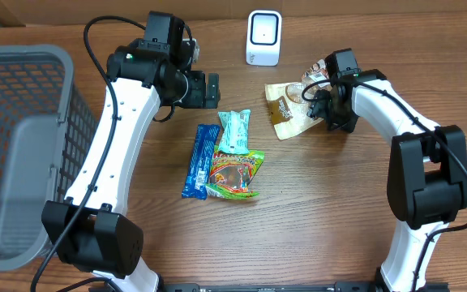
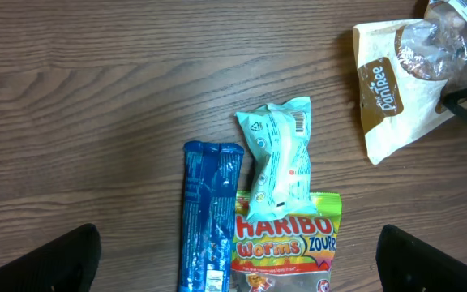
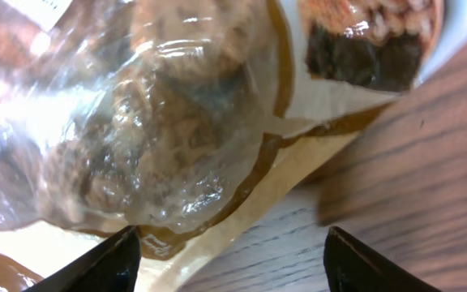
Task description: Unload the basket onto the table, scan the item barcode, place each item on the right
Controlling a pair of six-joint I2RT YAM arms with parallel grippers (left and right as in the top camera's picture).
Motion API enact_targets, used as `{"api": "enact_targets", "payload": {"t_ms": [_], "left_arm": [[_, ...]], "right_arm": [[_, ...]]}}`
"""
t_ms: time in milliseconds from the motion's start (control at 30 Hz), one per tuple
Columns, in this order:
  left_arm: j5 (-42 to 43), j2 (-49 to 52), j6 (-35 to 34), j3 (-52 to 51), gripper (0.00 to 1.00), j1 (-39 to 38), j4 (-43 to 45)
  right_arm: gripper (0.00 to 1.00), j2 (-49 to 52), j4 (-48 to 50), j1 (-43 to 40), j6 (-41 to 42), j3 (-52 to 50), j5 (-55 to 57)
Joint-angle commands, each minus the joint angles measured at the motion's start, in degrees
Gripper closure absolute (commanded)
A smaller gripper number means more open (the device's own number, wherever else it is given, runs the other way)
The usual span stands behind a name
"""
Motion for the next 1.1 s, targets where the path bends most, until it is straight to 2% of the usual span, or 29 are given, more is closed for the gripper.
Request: {"api": "enact_targets", "payload": {"t_ms": [0,133,233,267,367,633,700,767,900,967,1067], "left_arm": [[0.70,0.74,1.25,-0.24,0.00,-0.26,-0.13],[0.68,0.74,1.27,-0.24,0.00,-0.28,-0.11],[0.68,0.74,1.27,-0.24,0.00,-0.28,-0.11],[0.68,0.74,1.27,-0.24,0.00,-0.28,-0.13],[0.68,0.74,1.27,-0.24,0.00,-0.28,-0.11],[0.68,0.74,1.27,-0.24,0.00,-0.44,-0.15],[0.68,0.74,1.27,-0.24,0.00,-0.44,-0.13],[0.68,0.74,1.27,-0.24,0.00,-0.48,-0.13],[0.68,0.74,1.29,-0.24,0.00,-0.50,-0.13],[0.70,0.74,1.27,-0.24,0.00,-0.57,-0.11],[0.68,0.74,1.27,-0.24,0.00,-0.55,-0.09]], "right_arm": [[0.24,0.17,-0.87,-1.05,-12.52,-0.61,1.77],[0.22,0.17,-0.15,-3.56,-11.67,-0.07,-12.50],[0.22,0.17,2.25,-5.55,0.09,-0.11,-19.47],[0.22,0.17,5.68,-5.92,7.04,-0.24,-19.67],[0.24,0.35,10.58,-5.33,9.38,-0.24,-18.78],[0.43,4.26,14.56,-2.71,10.99,-0.26,-14.64],[0.55,5.92,14.40,-2.71,10.95,-0.39,-14.36],[0.61,7.21,14.71,-2.73,10.97,-0.50,-15.04],[0.86,7.34,14.60,-3.58,10.45,-0.48,-16.92],[0.96,7.10,13.35,-4.22,8.41,-0.44,-17.11],[0.96,6.29,9.62,-5.29,3.32,-0.44,-17.59]]}}
